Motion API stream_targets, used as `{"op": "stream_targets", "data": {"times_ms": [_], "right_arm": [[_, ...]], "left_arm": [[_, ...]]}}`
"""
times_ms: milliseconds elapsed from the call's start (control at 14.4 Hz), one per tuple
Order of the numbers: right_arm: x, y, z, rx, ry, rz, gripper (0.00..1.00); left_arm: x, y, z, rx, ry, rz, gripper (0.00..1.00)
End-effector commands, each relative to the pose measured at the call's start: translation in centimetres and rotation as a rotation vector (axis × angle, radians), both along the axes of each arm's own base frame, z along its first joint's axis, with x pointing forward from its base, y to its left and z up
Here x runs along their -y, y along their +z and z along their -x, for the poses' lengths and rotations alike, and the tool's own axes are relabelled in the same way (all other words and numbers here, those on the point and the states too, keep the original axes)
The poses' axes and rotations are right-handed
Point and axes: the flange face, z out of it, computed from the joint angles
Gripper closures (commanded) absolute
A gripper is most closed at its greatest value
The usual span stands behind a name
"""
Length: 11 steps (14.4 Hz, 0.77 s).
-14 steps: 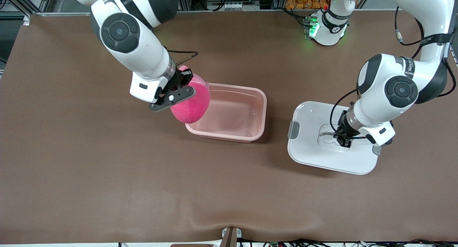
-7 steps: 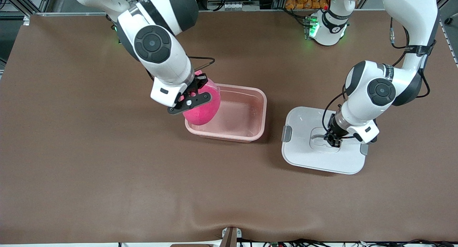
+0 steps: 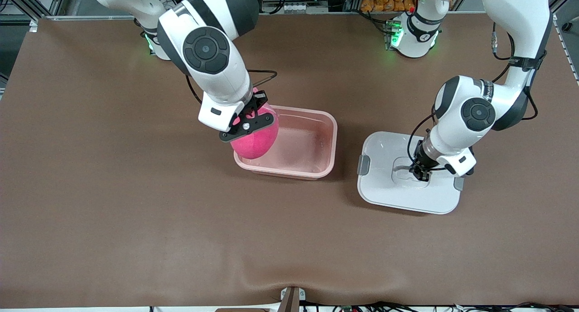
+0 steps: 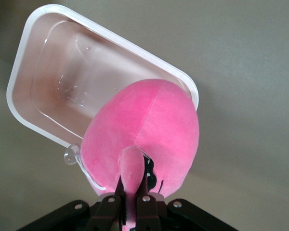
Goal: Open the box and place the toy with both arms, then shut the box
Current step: 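Carry the pink plush over the open pink box with the right gripper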
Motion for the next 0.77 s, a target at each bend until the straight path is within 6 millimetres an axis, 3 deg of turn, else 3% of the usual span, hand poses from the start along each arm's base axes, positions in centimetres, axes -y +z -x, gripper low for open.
{"op": "stream_targets", "data": {"times_ms": [0,348,487,696], "right_arm": [[-1.4,0.3,-0.2,0.022,-0.035,0.013,1.0],[-3.9,-1.9,0.3,0.012,-0.058,0.035,1.0],[-4.0,-2.0,0.3,0.013,-0.063,0.034,1.0],[-4.6,-3.6,0.1,0.005,-0.059,0.047,1.0]], "left_arm": [[-0.1,0.2,1.2,0.006,-0.011,-0.006,1.0],[0.0,-0.5,1.7,-0.011,-0.021,-0.012,1.0],[-0.1,-0.3,1.9,-0.011,0.007,-0.004,1.0],[-0.6,0.2,2.0,-0.006,0.036,0.004,1.0]]}}
